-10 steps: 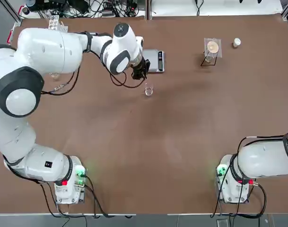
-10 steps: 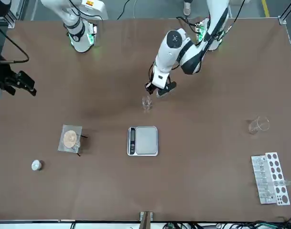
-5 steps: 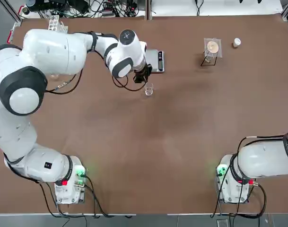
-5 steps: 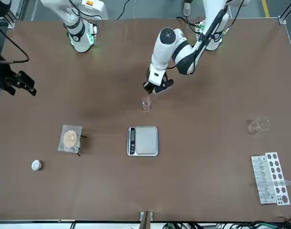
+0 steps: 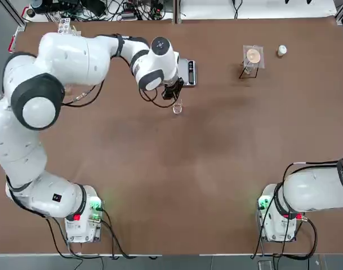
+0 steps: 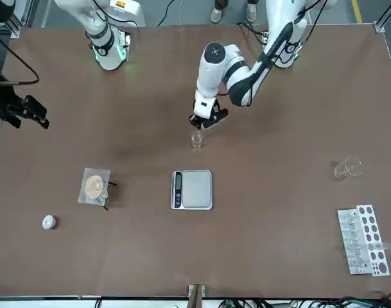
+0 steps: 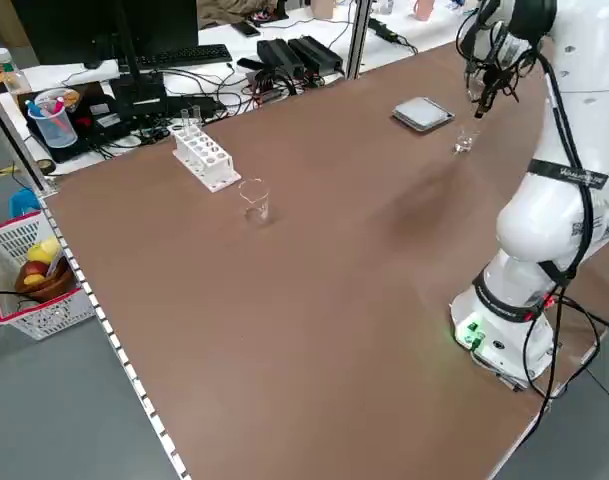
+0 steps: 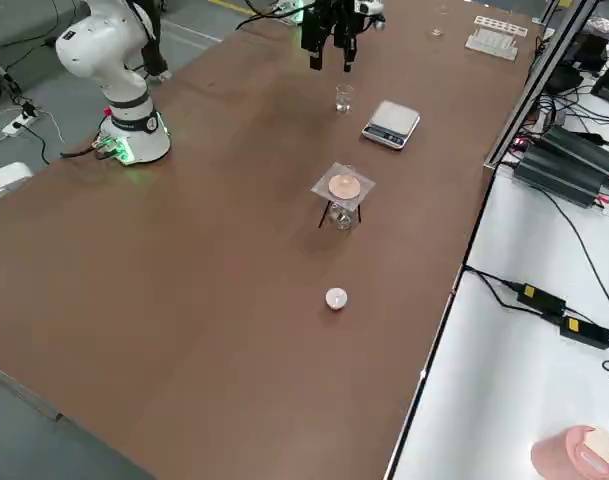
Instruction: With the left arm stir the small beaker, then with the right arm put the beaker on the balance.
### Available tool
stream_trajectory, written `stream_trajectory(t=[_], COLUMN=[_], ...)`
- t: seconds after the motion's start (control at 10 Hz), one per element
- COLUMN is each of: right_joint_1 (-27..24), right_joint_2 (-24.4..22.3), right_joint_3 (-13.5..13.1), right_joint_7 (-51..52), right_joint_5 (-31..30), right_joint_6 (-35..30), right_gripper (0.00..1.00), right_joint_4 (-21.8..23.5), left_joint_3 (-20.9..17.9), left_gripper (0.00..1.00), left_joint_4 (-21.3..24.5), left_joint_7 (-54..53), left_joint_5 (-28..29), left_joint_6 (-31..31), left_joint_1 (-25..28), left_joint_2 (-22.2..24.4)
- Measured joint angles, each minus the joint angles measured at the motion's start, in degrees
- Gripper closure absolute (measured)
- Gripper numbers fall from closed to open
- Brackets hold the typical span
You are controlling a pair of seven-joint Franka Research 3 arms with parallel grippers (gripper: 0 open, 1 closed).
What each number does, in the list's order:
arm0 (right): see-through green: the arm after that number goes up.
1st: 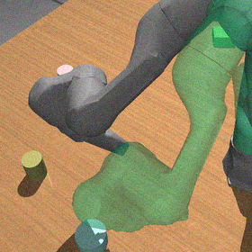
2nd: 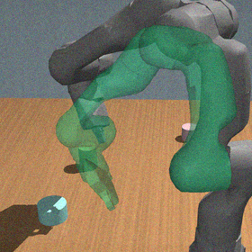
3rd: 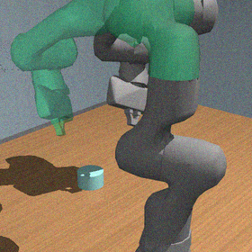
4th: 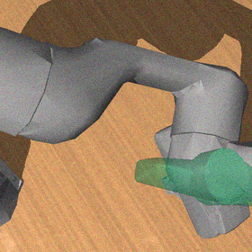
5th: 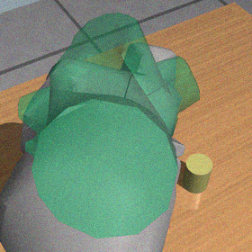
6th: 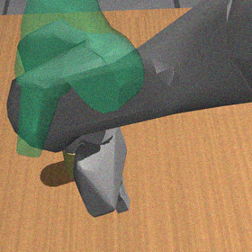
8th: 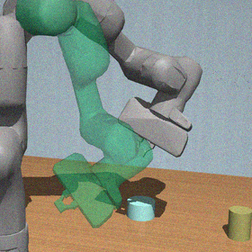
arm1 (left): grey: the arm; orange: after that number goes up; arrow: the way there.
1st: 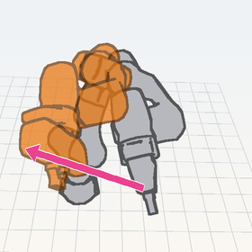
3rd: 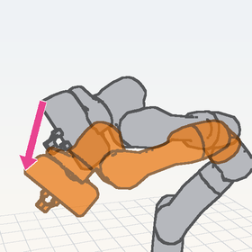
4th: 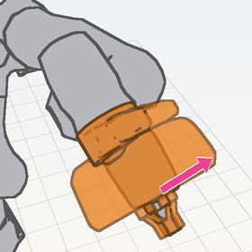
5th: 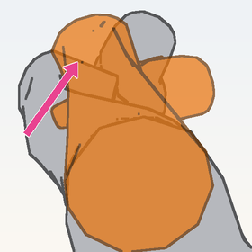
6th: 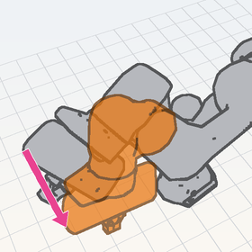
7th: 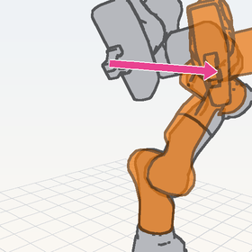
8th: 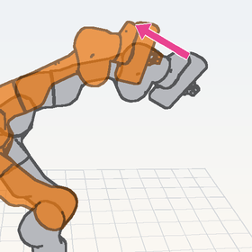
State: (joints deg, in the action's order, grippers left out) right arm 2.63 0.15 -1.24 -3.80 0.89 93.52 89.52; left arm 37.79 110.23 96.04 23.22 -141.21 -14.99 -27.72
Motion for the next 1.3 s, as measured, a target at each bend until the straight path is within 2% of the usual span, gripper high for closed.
stream_trajectory(t=[0.2,0.5,1.3], right_joint_1=[0.0,0.0,0.1], right_joint_2=[0.0,0.0,0.0], right_joint_3=[0.0,0.0,0.0], right_joint_7=[0.0,0.0,0.0], right_joint_5=[0.0,0.0,0.0], right_joint_6=[0.1,0.2,0.1], right_gripper=[0.0,0.0,0.0], right_joint_4=[0.0,0.0,0.0], left_joint_3=[-0.2,-0.1,-0.1], left_gripper=[0.93,0.93,0.93], left_joint_4=[-1.9,-2.1,-4.6], left_joint_7=[0.0,0.0,4.5], left_joint_5=[0.9,2.4,1.9], left_joint_6=[1.8,4.4,5.0], left_joint_1=[0.0,-0.1,-1.2], left_joint_2=[-1.3,-1.3,-1.4])
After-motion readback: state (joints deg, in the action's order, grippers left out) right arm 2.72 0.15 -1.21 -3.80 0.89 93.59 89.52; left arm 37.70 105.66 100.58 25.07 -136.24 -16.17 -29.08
